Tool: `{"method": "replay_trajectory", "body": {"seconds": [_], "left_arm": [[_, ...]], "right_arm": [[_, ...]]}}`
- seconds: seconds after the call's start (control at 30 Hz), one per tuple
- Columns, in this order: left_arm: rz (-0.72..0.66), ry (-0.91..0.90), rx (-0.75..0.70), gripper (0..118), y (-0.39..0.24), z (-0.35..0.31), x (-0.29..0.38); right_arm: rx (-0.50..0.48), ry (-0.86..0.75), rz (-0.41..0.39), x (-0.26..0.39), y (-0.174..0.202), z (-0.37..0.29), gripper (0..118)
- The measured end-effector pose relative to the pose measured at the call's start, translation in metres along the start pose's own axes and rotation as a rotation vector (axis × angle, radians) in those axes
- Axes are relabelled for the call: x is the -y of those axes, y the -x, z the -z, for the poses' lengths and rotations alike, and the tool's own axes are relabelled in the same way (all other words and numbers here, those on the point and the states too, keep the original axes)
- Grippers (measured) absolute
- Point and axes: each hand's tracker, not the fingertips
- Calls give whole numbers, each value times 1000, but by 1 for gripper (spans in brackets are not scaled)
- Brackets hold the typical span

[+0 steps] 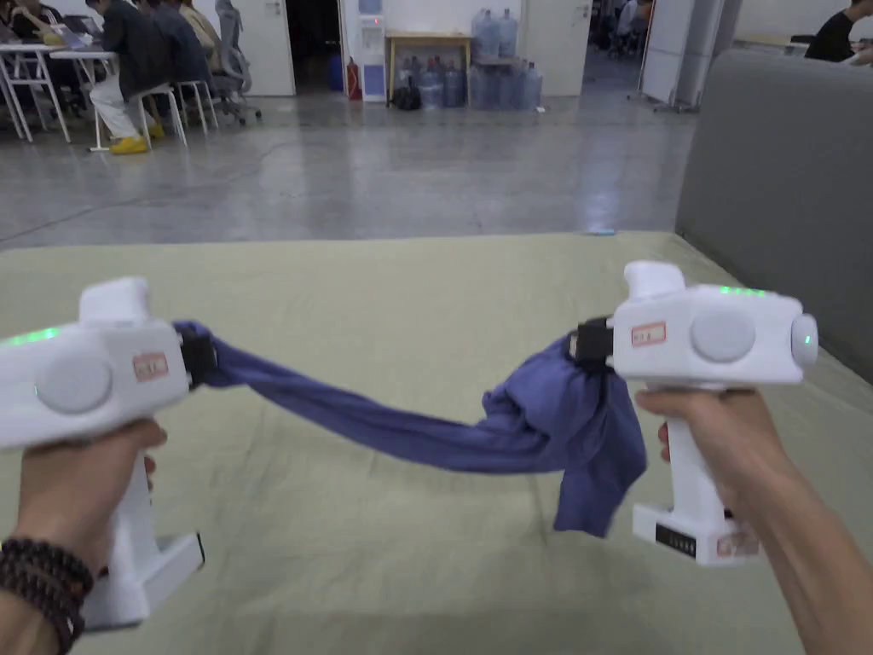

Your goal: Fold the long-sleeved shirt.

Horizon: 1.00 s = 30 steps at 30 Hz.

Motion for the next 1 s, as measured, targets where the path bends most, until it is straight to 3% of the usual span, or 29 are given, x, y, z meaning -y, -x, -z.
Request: {"method": "replay_trajectory", "body": {"seconds": [0.1,0.27,0.47,0.6,0.83,1.0], "left_arm": [[71,-65,-42,4,-9,5,-78],[63,-128,-49,4,-18,23,-179],[63,-97,-79,4,-9,63,-208],[86,-5,-95,4,10,107,-154],[83,237,-107,4,40,170,11],[56,347,-101,4,58,161,93]], "right_arm": [[12,-54,-38,-70,22,-6,17],[47,-116,-27,-176,43,10,17],[32,-117,106,-221,33,55,17],[34,-46,160,-176,9,118,17],[95,257,165,-3,-16,234,17],[94,333,150,84,-18,242,16]]}}
